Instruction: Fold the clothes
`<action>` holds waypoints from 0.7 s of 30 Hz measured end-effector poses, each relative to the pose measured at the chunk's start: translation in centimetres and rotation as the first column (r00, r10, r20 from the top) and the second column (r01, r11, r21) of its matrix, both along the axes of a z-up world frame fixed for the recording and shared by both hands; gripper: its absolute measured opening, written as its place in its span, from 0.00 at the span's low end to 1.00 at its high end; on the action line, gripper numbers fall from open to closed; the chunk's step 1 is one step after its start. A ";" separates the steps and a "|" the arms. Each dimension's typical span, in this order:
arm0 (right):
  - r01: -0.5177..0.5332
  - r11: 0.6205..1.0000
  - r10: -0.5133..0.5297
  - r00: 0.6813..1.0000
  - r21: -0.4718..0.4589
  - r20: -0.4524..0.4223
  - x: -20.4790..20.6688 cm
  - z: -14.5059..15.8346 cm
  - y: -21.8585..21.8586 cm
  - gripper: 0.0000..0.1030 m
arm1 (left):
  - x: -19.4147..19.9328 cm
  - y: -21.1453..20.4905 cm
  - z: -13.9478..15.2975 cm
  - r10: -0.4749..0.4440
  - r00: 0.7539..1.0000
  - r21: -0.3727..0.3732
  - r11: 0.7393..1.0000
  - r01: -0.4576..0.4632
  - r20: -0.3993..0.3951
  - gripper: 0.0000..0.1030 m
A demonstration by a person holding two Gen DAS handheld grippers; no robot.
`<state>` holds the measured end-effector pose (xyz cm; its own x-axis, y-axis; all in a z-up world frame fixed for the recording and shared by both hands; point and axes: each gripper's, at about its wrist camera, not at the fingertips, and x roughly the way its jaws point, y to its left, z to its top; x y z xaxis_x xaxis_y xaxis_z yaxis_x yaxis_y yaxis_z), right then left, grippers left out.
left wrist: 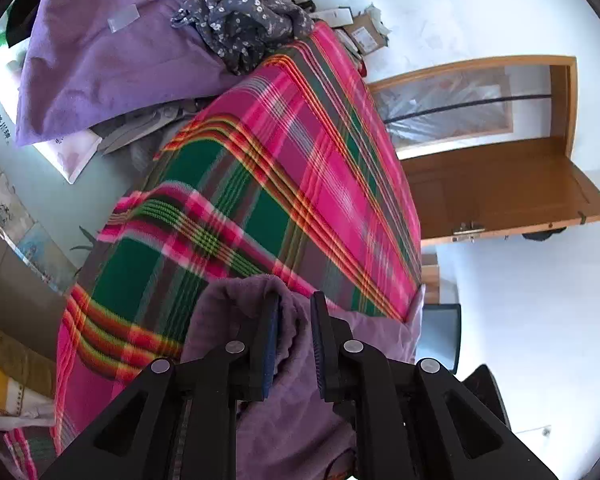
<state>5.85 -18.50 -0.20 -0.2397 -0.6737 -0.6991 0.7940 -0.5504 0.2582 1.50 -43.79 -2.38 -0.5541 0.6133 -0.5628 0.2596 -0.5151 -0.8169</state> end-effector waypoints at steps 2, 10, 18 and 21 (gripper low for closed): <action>0.002 1.000 -0.002 1.000 -0.005 0.006 0.0 -0.2 0.1 0.27 | 0.0 0.0 0.0 0.020 1.000 -0.020 1.000 -0.020 -0.012 0.11; 0.021 1.000 -0.021 0.999 -0.007 0.050 -1.1 -1.0 0.3 0.27 | 0.6 -0.9 -0.8 0.128 0.992 -0.074 0.989 -0.129 -0.014 0.05; -0.002 1.000 0.001 0.999 0.019 0.054 -0.6 -1.6 -0.4 0.27 | 1.1 -1.1 -0.4 0.157 0.987 -0.162 0.974 -0.157 -0.014 0.06; 0.009 1.000 -0.009 0.999 0.012 0.033 -0.4 -1.1 -0.1 0.27 | 1.5 -0.8 0.5 0.162 0.986 -0.182 0.969 -0.164 -0.026 0.06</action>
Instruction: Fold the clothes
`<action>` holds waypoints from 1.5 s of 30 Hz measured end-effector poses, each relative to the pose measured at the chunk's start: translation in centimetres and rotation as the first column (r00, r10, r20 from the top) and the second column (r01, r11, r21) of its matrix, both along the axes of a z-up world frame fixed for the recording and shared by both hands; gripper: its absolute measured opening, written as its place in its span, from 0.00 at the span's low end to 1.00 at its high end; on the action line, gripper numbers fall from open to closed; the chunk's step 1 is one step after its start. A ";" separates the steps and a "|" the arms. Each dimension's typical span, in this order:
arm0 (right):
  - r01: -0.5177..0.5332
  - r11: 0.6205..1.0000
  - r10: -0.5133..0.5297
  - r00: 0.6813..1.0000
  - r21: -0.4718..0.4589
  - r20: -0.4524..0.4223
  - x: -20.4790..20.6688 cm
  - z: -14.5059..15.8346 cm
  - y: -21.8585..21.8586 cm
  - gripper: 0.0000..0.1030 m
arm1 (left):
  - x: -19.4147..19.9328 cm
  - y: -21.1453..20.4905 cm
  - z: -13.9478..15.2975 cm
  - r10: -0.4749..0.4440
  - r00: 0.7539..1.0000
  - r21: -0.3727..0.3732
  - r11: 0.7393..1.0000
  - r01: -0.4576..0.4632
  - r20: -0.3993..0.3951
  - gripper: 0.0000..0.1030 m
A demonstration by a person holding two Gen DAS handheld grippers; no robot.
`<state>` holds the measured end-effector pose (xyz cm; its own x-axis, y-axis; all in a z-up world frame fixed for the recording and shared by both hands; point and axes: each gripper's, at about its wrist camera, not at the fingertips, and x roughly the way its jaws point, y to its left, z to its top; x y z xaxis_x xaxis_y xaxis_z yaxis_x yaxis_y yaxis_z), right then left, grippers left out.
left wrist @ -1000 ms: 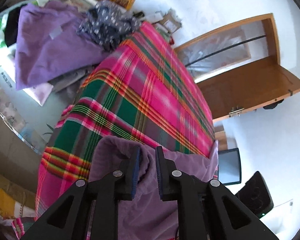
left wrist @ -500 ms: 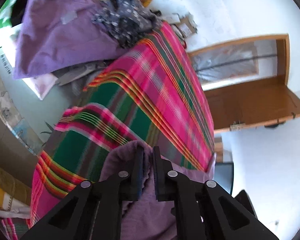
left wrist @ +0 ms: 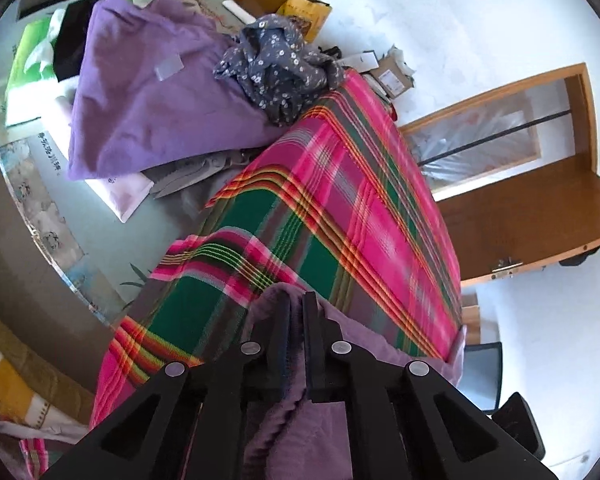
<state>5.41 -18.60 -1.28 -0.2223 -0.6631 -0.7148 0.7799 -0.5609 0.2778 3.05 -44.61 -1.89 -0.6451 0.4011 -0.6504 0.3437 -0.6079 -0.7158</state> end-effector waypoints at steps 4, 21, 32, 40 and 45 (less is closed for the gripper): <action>0.030 0.999 -0.030 0.999 -0.022 -0.028 0.2 1.2 1.1 0.27 | 0.6 0.6 1.2 0.001 1.000 -0.036 0.999 -0.001 -0.007 0.08; 0.434 0.898 -0.441 0.882 -0.076 -0.167 1.4 6.6 20.8 0.28 | 7.7 4.5 6.7 0.099 0.993 -0.251 0.962 -0.111 -0.062 0.17; 0.754 0.655 -0.717 0.598 -0.053 -0.360 8.1 12.0 40.0 0.28 | 7.0 15.9 8.9 -0.191 0.975 -0.344 0.928 0.143 -0.110 0.17; 0.815 0.579 -0.725 0.513 -0.005 -0.459 13.2 14.2 46.7 0.37 | 6.7 23.2 7.0 -0.330 0.942 -0.367 0.885 0.287 -0.060 0.17; 0.764 0.644 -0.681 0.601 0.049 -0.419 12.2 10.4 45.5 0.37 | 6.7 27.1 5.5 -0.385 0.923 -0.445 0.828 0.341 -0.009 0.17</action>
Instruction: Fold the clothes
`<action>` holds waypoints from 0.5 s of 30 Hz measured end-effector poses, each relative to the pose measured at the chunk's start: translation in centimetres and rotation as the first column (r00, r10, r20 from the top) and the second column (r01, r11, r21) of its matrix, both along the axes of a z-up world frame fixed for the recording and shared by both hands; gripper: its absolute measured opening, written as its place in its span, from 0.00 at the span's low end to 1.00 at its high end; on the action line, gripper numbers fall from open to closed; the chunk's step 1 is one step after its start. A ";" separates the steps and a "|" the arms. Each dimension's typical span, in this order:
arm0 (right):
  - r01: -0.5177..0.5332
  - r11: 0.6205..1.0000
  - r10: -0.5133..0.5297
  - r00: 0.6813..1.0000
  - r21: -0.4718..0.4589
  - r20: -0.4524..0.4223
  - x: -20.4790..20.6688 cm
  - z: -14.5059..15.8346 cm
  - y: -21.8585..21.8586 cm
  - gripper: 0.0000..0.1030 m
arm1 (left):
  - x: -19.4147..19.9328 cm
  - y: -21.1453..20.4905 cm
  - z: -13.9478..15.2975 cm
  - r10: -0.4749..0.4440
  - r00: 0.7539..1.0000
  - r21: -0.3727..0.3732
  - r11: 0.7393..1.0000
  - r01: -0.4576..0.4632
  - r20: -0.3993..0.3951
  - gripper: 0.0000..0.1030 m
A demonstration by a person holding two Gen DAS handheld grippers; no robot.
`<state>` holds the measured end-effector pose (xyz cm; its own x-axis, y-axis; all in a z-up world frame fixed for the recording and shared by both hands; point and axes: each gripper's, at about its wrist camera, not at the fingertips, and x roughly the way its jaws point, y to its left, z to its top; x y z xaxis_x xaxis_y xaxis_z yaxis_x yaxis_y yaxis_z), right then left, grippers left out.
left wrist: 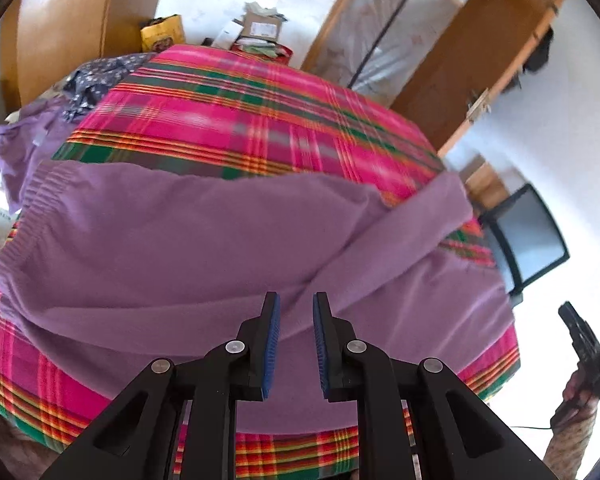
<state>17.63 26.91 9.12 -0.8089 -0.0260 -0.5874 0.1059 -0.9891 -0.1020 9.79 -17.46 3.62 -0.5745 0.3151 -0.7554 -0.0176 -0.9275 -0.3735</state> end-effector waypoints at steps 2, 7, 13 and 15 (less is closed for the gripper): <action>-0.049 0.999 0.049 0.998 -0.017 0.034 -0.9 -1.6 -1.0 0.37 | -0.2 0.8 -0.6 -0.007 1.000 -0.015 1.000 0.007 0.010 0.20; -0.175 0.980 0.182 0.980 -0.090 0.076 -4.3 -4.6 -4.4 0.37 | -0.3 3.1 -1.4 -0.036 0.999 -0.127 0.991 0.035 -0.010 0.20; -0.266 0.957 0.278 0.954 -0.112 0.113 -9.5 -5.6 -8.4 0.37 | -1.0 3.2 -2.4 -0.001 1.000 -0.227 0.974 -0.003 -0.017 0.20; -0.285 0.948 0.303 0.944 -0.140 0.129 -11.5 -5.7 -9.6 0.37 | -1.0 3.2 -2.5 0.003 0.999 -0.240 0.971 -0.011 -0.033 0.20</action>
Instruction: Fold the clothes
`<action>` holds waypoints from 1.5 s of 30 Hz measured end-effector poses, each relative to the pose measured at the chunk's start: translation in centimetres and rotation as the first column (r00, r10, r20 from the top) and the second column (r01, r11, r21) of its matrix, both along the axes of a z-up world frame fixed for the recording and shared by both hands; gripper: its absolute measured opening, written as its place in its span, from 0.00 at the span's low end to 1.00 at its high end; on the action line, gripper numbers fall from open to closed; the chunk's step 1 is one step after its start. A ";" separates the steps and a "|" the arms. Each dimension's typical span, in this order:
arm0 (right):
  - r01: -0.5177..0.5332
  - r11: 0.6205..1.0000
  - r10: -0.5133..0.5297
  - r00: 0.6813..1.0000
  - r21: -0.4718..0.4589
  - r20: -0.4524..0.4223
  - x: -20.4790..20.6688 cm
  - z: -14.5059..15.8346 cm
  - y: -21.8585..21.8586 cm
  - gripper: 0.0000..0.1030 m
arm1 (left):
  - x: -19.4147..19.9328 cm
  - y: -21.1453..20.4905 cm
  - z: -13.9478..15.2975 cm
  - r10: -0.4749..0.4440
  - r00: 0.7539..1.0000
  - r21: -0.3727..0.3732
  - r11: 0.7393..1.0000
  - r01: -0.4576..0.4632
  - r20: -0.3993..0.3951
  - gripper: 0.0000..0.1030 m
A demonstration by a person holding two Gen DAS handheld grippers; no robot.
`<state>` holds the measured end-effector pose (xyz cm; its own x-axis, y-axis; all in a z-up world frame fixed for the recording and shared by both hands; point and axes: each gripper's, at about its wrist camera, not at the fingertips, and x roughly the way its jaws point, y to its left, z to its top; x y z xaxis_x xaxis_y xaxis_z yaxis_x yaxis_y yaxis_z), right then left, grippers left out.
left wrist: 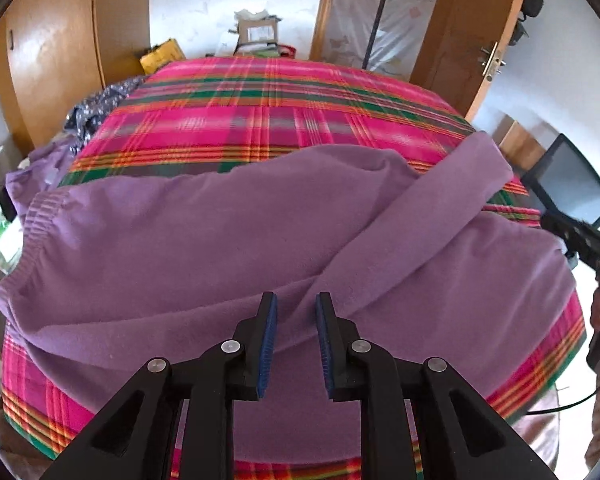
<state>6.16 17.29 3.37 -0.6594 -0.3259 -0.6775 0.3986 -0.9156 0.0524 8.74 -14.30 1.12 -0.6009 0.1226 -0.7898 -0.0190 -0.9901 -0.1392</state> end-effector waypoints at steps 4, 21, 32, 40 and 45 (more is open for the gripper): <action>-0.079 0.994 0.081 0.996 0.075 -0.023 -2.6 -0.3 -2.8 0.37 | -0.4 0.0 -0.5 -0.013 1.000 -0.008 1.000 0.013 0.011 0.20; -0.064 0.994 0.048 0.982 0.083 0.184 -15.2 -2.6 -6.5 0.40 | -2.9 -0.6 -1.1 -0.018 0.997 0.012 1.000 0.018 0.074 0.20; 0.027 0.988 -0.069 0.958 0.153 0.280 -17.8 -4.5 -8.0 0.40 | -3.3 0.1 -1.3 -0.047 0.996 -0.030 0.998 0.049 0.074 0.20; 0.087 0.967 -0.159 0.942 0.241 0.297 -17.9 -4.4 -8.8 0.28 | -3.3 -0.1 -1.4 -0.053 0.996 -0.019 0.998 0.054 0.071 0.20; 0.092 0.964 -0.162 0.947 0.249 0.276 -17.3 -3.9 -8.2 0.04 | -3.2 -0.1 -1.5 -0.065 0.996 -0.022 0.998 0.066 0.063 0.20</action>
<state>-11.17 9.06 -0.55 -0.4475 -0.0648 -0.8920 0.2769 -0.9584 -0.0693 5.54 -14.38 -0.37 -0.5421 0.1404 -0.8285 -0.0759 -0.9901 -0.1181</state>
